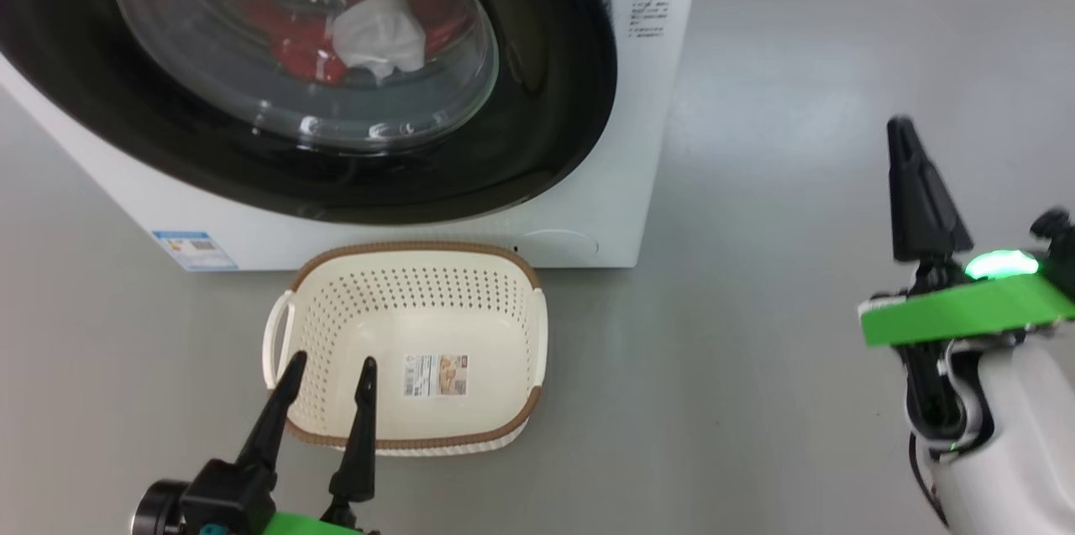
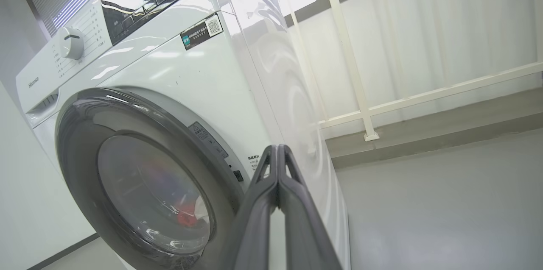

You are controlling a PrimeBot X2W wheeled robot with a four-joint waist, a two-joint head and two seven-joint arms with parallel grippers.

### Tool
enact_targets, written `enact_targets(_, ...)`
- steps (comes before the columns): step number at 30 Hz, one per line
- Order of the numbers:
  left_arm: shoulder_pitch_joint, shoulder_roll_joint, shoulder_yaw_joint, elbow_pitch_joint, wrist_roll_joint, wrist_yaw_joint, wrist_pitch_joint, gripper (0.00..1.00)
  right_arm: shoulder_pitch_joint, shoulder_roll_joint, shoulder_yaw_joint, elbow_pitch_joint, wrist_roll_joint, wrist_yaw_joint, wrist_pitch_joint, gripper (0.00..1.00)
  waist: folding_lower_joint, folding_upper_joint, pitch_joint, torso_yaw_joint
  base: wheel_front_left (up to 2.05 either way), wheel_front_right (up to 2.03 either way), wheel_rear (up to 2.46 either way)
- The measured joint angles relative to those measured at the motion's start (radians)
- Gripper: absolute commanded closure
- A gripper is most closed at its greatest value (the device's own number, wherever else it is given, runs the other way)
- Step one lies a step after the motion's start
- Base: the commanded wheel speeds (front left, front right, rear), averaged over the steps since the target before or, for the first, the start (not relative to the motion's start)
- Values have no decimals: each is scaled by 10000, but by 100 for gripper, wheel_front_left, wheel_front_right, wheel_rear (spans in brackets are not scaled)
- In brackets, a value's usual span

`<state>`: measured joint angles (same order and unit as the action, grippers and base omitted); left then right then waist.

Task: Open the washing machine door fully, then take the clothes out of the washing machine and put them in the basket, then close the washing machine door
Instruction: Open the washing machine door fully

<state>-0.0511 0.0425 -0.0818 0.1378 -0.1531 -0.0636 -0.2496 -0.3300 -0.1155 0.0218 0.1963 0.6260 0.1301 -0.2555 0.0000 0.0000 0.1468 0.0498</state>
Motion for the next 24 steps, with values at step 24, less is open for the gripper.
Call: enact_targets(24, -1350, -15, -798, 38, -541, 63, 0, 0, -4306, -1707, 2794, 1732, 4727, 0, 295, 100, 0, 0, 1734, 1324, 0, 0, 0)
